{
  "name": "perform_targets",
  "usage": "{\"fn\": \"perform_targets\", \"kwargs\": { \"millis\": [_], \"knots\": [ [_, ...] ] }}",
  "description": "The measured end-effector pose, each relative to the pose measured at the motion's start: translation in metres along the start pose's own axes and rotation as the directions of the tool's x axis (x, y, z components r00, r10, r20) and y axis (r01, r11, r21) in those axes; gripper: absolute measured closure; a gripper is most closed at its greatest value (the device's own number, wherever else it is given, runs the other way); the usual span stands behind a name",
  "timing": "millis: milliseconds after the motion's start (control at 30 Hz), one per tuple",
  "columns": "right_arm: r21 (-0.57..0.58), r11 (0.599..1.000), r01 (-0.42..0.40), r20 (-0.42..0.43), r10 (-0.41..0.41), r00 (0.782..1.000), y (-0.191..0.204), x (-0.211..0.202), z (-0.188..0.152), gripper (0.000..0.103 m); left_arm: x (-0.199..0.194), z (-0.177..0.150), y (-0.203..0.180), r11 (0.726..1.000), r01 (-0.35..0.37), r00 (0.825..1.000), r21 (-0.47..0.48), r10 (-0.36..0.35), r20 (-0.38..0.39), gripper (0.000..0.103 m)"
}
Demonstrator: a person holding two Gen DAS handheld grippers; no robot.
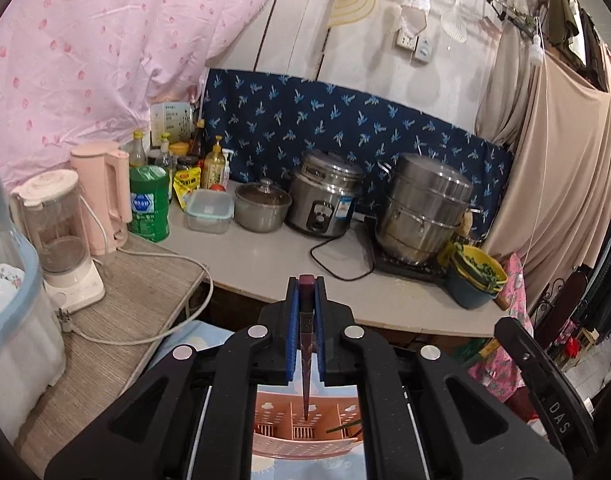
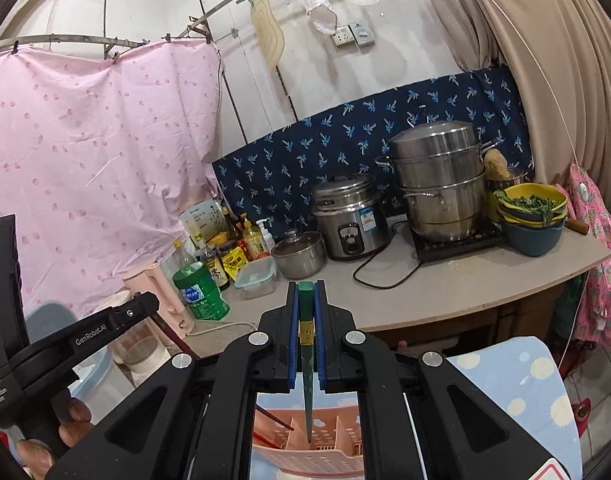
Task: Organize utensils
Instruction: 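Lift both held chopsticks and carry them over the pink basket, then open both tools to drop the chopsticks into the pink basket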
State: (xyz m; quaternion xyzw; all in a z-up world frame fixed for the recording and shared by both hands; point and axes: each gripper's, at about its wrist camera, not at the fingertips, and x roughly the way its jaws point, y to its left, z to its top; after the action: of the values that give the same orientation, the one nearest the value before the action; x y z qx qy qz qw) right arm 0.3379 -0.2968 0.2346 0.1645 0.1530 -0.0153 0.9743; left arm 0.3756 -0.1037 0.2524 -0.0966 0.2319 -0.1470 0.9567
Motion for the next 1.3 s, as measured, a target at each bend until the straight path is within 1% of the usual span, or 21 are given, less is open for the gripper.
{"fn": "perform_targets", "kwargs": {
  "millis": [200,300,367,400,433,467,500,533,567,600,733,900,1100,1200,1300],
  "knots": [
    [0.036,0.999,0.023,-0.09,-0.02,0.996,-0.015,0.031,-0.035,0.096,0.03,-0.027,0.017,1.0,-0.013,0.997,-0.023,0.011,-0.077,0.096],
    [0.046,0.998,0.03,-0.115,-0.024,0.993,-0.018,0.039,-0.046,0.095,0.035,-0.036,0.024,0.999,-0.015,0.996,-0.033,0.012,-0.093,0.096],
    [0.042,0.998,0.037,-0.113,-0.032,0.993,-0.018,0.039,-0.049,0.089,0.035,-0.04,0.028,0.999,-0.018,0.996,-0.037,0.014,-0.093,0.095],
    [0.042,0.998,0.039,-0.111,-0.034,0.993,-0.017,0.037,-0.049,0.087,0.034,-0.041,0.029,0.999,-0.023,0.996,-0.035,0.02,-0.092,0.093],
    [0.044,0.998,0.039,-0.106,-0.034,0.994,-0.017,0.034,-0.048,0.082,0.033,-0.041,0.03,0.999,-0.028,0.995,-0.032,0.025,-0.093,0.091],
    [0.047,0.998,0.038,-0.099,-0.034,0.994,-0.017,0.029,-0.048,0.079,0.03,-0.043,0.032,0.999,-0.039,0.995,-0.033,0.036,-0.092,0.084],
    [0.05,0.998,0.036,-0.094,-0.031,0.995,-0.017,0.025,-0.047,0.078,0.028,-0.044,0.034,0.998,-0.042,0.995,-0.036,0.039,-0.092,0.076],
    [0.05,0.998,0.032,-0.089,-0.027,0.996,-0.017,0.02,-0.046,0.077,0.023,-0.046,0.036,0.998,-0.044,0.995,-0.04,0.04,-0.093,0.072],
    [0.046,0.998,0.03,-0.084,-0.026,0.996,-0.016,0.014,-0.046,0.077,0.018,-0.048,0.038,0.998,-0.051,0.995,-0.042,0.047,-0.089,0.062],
    [0.037,0.999,0.028,-0.078,-0.025,0.997,-0.014,0.006,-0.047,0.076,0.013,-0.05,0.039,0.997,-0.059,0.995,-0.041,0.056,-0.087,0.058],
    [0.025,1.0,0.012,-0.07,-0.01,0.998,-0.011,-0.02,-0.053,0.071,-0.008,-0.063,0.045,0.997,-0.076,0.993,-0.022,0.074,-0.092,0.058],
    [0.005,1.0,0.003,-0.081,-0.003,0.997,-0.008,-0.055,-0.07,0.071,-0.037,-0.086,0.052,0.996,-0.094,0.989,-0.002,0.093,-0.113,0.058],
    [-0.011,1.0,-0.002,-0.1,0.001,0.995,-0.005,-0.097,-0.099,0.071,-0.077,-0.12,0.056,0.994,-0.109,0.986,0.027,0.112,-0.122,0.058],
    [-0.016,1.0,-0.007,-0.121,0.005,0.993,-0.004,-0.118,-0.119,0.071,-0.097,-0.14,0.059,0.992,-0.12,0.984,0.046,0.125,-0.128,0.058],
    [-0.02,1.0,-0.013,-0.155,0.009,0.988,-0.002,-0.135,-0.143,0.069,-0.111,-0.161,0.064,0.99,-0.129,0.979,0.048,0.135,-0.155,0.058]
  ]
}}
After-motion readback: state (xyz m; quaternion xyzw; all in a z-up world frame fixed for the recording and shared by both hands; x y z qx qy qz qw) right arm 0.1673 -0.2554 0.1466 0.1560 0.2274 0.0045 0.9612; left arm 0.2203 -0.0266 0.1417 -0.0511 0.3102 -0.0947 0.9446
